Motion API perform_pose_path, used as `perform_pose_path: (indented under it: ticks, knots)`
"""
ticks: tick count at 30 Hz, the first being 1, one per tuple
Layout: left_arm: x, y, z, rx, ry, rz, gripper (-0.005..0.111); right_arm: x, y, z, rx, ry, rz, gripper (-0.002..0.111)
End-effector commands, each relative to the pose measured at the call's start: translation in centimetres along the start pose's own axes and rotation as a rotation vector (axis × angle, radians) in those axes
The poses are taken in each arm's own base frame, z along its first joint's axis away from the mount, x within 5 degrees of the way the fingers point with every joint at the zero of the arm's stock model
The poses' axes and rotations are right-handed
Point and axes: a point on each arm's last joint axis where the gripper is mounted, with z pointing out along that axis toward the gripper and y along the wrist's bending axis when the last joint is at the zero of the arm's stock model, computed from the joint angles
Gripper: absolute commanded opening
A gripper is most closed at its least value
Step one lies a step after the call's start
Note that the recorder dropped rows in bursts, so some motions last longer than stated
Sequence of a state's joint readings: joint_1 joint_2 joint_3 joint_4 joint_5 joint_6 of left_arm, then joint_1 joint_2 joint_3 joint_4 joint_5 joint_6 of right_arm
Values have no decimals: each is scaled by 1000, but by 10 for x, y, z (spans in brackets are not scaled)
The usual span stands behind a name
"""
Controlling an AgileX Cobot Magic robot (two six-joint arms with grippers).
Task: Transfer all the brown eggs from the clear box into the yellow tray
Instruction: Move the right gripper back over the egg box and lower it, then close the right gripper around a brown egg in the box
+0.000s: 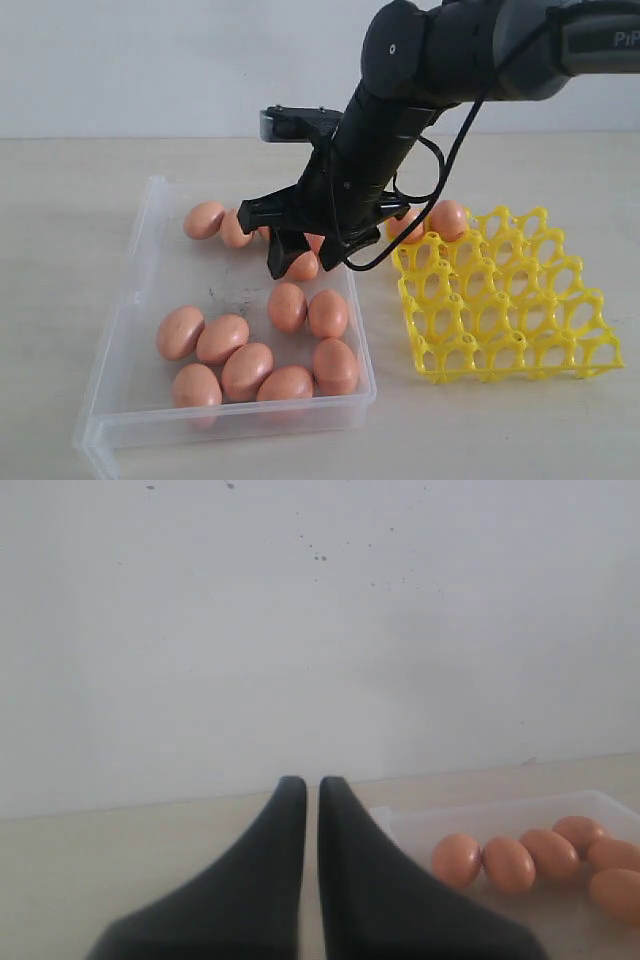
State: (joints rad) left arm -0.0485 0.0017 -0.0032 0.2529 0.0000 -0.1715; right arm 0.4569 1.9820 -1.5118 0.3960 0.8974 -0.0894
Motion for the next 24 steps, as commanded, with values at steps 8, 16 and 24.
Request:
perform_pose_path:
  ticks: [8,16,24]
  knots:
    - [1,-1,0,8,1,-1,4,5,9,23,123,36,24,54]
    - [1,-1,0,8,1,-1,4,1,4,32,143,-5,33,54]
    - [1,-1,0,8,1,-1,4,-1,7,33,117,-31,54,54]
